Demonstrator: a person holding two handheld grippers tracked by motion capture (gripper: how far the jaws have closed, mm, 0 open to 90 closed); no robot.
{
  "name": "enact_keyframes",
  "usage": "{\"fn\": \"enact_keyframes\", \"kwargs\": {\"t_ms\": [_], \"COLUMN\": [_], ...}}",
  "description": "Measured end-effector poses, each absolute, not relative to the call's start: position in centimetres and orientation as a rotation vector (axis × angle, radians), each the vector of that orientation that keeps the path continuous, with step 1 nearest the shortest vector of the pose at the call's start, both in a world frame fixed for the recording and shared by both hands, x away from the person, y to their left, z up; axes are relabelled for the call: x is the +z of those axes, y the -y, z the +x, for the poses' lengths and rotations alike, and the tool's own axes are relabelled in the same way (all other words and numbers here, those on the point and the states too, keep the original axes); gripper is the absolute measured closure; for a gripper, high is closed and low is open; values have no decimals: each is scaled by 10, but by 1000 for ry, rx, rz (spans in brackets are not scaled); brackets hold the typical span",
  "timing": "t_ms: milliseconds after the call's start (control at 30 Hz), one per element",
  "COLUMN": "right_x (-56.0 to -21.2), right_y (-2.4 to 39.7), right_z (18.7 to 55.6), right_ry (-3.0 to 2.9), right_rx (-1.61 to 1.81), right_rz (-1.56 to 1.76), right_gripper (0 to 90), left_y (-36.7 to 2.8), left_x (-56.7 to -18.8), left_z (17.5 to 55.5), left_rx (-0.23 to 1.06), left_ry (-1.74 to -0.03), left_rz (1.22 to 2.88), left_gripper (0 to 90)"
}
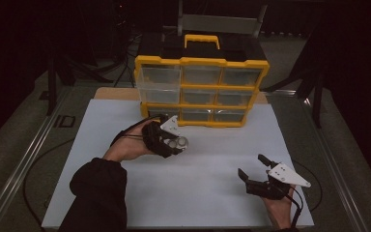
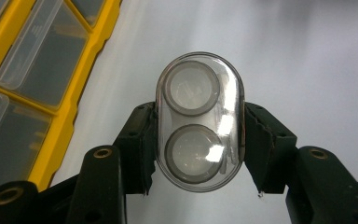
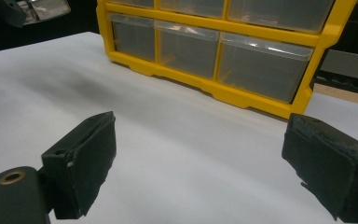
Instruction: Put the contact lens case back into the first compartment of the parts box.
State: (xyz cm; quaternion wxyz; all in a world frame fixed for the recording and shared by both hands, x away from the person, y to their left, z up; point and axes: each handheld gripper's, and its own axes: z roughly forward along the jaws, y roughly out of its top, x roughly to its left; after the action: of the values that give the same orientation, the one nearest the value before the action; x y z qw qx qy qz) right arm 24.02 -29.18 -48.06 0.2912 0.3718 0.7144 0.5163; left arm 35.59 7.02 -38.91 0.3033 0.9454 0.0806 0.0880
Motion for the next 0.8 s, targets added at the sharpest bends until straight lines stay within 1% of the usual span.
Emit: {"fn": "enact_keyframes", "kwargs": {"t_ms": [800], "right_x": [-481], "right_y": [292], "right_z": [240], "right_ry": [-1904], "right_rx": [1374], "right_rz": [992], "right_gripper": [99], "left_y": [-77], "left_x": [-376], "left_z": [354], "left_rx": [216], "left_ry": [-195], "left_rz": [2509], "left_gripper": [496]}}
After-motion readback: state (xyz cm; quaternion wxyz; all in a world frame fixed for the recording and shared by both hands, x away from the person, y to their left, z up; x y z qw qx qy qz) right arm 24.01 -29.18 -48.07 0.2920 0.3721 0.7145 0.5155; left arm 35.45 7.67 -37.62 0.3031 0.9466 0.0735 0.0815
